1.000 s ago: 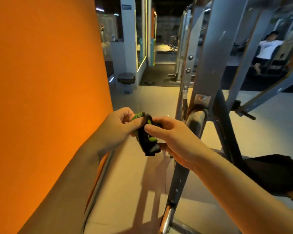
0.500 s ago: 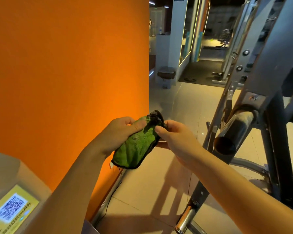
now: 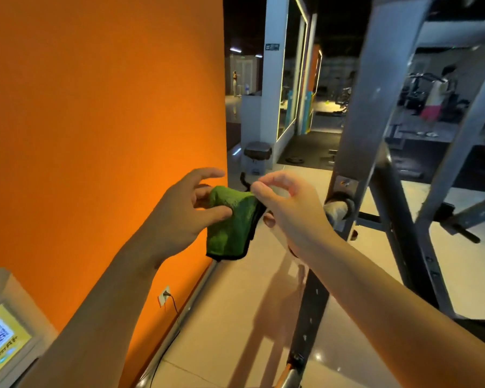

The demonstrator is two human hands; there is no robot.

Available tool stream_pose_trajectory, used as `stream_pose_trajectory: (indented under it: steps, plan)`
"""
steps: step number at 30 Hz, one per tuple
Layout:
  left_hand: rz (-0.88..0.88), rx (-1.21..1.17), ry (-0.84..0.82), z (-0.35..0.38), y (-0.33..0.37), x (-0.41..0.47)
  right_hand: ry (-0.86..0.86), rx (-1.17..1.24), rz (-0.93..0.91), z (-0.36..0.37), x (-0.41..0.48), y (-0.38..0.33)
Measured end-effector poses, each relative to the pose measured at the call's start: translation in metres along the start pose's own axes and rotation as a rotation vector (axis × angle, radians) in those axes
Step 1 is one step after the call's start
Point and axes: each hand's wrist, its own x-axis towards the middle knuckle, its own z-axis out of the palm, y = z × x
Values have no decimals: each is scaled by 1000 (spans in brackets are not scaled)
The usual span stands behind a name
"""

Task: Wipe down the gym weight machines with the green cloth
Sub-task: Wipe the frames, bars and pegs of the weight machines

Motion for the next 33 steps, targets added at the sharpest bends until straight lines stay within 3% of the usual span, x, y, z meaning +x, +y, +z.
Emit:
stream_pose_trajectory:
  steps: [3,7,11,14,20,23,27,30,33]
  plan:
    - [165,168,43,21,30,13,-145,-350,-145,-31,-5,-19]
    - [286,390,44,49,55,47,-74,-631,-310,-65,5,-35]
    - [349,362,15,72,72,91,-40,-667,-312,-98,29,-52]
    - [373,210,-15,88,82,125,32,-536,-264,-119,47,-67]
    - [397,87,81,117,108,200,421,-504,-347,-158,89,-92]
    - [327,70,111,128,116,234,556,-640,-580,-168,118,-112]
    - [215,-44,72,142,111,272,708,-1086,-1101,-173,184,-153]
    - [150,-110,59,153,93,298,641,-1423,-1149,-189,221,-149]
    - [139,-167,19,161,78,301,503,-1458,-1197,-208,218,-117]
